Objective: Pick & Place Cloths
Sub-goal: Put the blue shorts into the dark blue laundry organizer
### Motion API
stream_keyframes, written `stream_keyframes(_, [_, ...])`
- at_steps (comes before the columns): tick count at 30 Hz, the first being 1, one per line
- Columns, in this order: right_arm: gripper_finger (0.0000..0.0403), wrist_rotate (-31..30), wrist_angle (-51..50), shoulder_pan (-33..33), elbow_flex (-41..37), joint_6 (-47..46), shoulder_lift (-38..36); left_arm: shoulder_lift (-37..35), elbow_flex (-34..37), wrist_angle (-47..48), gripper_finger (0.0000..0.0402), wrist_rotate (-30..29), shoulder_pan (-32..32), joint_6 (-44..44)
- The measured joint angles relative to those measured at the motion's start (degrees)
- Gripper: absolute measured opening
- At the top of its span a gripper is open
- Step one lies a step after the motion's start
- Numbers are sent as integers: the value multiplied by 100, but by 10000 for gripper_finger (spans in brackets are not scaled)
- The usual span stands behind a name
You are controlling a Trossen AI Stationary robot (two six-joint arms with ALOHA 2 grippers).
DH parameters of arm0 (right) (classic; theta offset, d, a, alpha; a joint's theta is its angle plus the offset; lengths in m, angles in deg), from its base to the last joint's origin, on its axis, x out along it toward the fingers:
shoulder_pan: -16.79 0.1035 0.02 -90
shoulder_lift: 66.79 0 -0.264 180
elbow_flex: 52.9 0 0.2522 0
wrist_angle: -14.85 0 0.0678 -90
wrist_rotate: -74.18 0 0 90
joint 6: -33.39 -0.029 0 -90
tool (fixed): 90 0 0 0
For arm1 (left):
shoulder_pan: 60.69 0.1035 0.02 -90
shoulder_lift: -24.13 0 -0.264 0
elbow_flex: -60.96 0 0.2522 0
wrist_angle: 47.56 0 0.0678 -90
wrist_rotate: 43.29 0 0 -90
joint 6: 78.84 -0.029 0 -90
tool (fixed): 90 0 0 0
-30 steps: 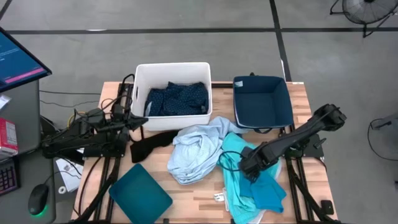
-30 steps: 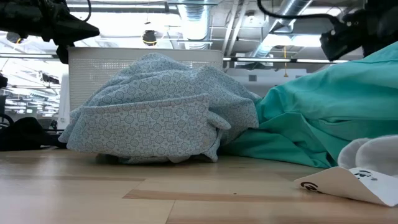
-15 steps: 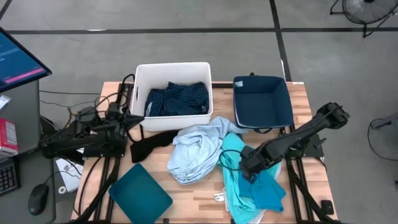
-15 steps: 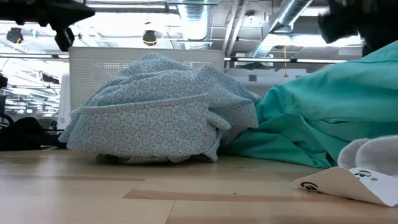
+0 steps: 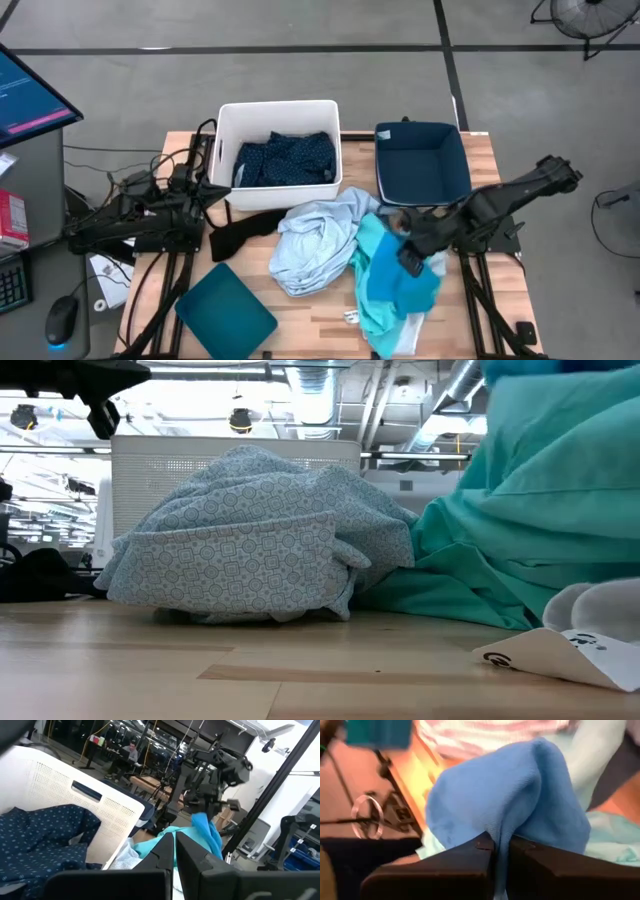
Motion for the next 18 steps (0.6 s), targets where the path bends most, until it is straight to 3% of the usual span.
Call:
stream_keyframes(9, [6, -325, -249, -278, 102, -33, -634, 0, 0, -1, 1, 0, 0, 9])
stream_keyframes(18, [49, -325, -712, -309, -111, 249, -117, 0, -2, 2, 1, 0, 0, 9])
